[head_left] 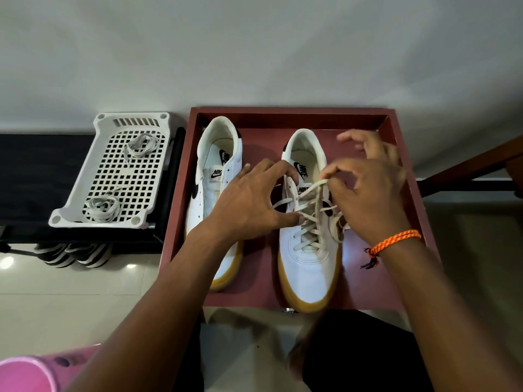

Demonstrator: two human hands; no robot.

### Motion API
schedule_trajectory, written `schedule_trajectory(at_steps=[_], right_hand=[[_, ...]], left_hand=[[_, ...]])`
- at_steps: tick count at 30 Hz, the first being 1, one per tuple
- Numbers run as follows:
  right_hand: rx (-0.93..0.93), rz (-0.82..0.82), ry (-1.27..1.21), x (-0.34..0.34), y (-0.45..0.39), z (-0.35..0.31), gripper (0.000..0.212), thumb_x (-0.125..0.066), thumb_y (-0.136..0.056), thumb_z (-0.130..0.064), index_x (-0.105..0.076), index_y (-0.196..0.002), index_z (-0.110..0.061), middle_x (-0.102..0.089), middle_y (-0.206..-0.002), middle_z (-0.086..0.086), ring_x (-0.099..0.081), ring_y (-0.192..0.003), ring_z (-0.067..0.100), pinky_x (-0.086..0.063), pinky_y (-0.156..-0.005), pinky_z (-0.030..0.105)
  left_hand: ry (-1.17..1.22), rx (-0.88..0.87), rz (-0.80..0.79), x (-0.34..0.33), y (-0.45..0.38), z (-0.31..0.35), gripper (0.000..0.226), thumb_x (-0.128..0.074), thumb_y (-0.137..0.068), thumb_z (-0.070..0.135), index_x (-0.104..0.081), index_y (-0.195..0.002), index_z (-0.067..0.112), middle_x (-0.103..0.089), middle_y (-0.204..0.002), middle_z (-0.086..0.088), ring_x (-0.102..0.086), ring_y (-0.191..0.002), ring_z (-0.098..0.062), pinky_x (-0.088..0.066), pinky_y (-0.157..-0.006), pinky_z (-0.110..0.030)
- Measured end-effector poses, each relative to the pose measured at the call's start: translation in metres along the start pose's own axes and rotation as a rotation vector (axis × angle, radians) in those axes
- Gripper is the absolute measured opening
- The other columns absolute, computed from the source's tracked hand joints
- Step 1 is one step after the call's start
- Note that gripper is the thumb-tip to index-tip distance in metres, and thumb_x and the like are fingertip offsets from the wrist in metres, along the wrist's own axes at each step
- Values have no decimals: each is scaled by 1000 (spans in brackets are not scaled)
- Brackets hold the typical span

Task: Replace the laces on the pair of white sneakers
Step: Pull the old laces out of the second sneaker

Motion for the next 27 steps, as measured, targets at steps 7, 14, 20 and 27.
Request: schedule_trajectory(at_steps=[7,14,20,27], right_hand=[[135,-236,164,-33,16,-17,15,-61,-87,-30,-72,-78,-31,-30,-169,-13,-22,-154,22,-24,-110,60],[53,-86,61,-11,3,0,16,-69,-82,-38,-70,-67,-33,-47,-143,-25,-35,-129,16,-18,-93,37],[31,-82,-43,-13,2,3,22,-63,-85,-29,-80,-91,-41,-44,-154,-23,-32,-141,16,-20,-101,41],[147,-245,150,-34,13,-10,19,-56,-85,-32,-75,-82,-32,-37,-162,-19,-29,-146,20,-25,-105,51]], left_hand=[[31,-9,37,0,1,1,61,-82,-73,64,-56,-124,42,-58,-114,17,-59,-108,-4,-43,-115,-53],[-10,8,14,0,0,0,63,-83,-74,64,-54,-125,42,-56,-116,19,-54,-108,-3,-35,-121,-54],[-12,8,4,-1,0,1,61,-85,-76,59,-53,-125,42,-56,-119,16,-58,-115,-6,-17,-130,-51],[11,5,24,0,1,1,60,-84,-77,61,-56,-125,39,-57,-116,18,-60,-112,-4,-18,-130,-51]])
Point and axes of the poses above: each hand's wrist, its own y-axis away from the middle knuckle, its own x-axis out of the back of the hand, z = x × y, the point moved 3 cm from there along -y, towards the middle knuckle
